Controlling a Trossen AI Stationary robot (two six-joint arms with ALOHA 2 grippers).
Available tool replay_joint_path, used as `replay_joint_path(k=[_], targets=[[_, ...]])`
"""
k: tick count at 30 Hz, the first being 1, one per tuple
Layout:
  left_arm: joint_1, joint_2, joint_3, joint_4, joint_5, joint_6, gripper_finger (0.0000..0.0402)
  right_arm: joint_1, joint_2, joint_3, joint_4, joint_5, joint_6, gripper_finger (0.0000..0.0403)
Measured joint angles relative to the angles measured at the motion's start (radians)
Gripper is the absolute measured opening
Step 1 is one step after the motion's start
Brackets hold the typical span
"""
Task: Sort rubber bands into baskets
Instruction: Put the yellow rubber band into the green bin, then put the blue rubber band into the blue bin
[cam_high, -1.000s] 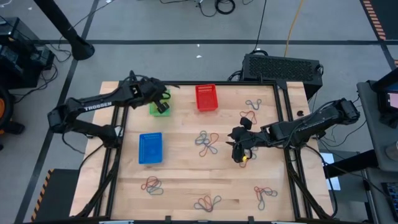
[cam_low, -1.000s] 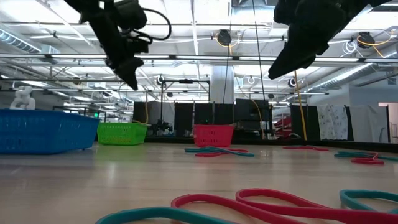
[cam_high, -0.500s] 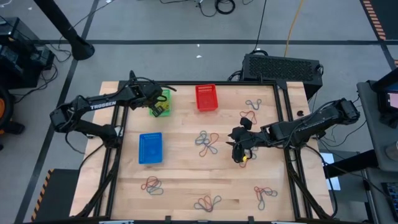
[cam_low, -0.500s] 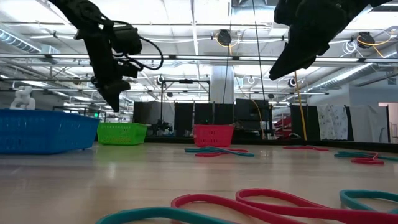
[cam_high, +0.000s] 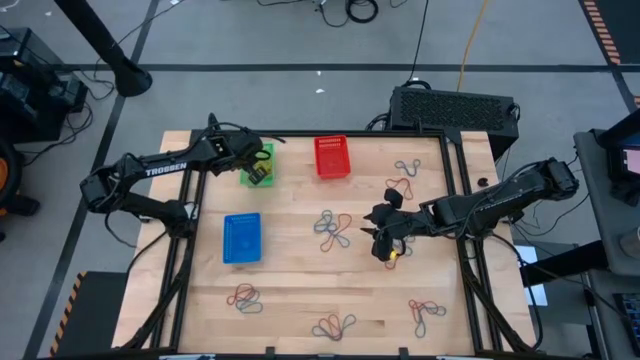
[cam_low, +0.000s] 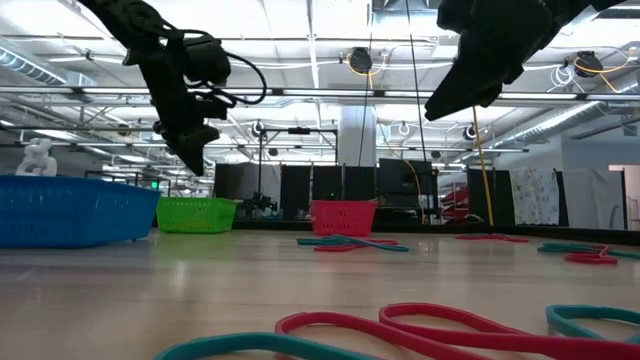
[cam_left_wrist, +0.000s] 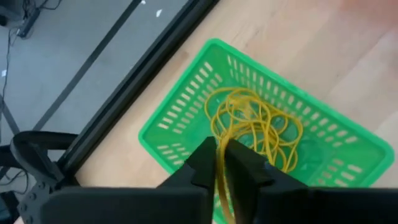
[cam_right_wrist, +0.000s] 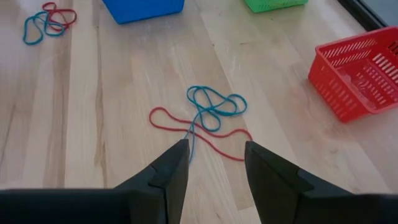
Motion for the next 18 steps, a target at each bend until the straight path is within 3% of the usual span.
replay_joint_path(k=[8,18], targets=[[0.000,0.000,0.000,0.000,-0.007,0.026,0.0116,0.000,0.000,0.000,0.000,0.000,0.028,0.0148],[0.000,-0.010,0.045,0.033,0.023,0.098,0.0128,0.000,0.000,0.000,-0.001,0.000,0.074,0.0148]])
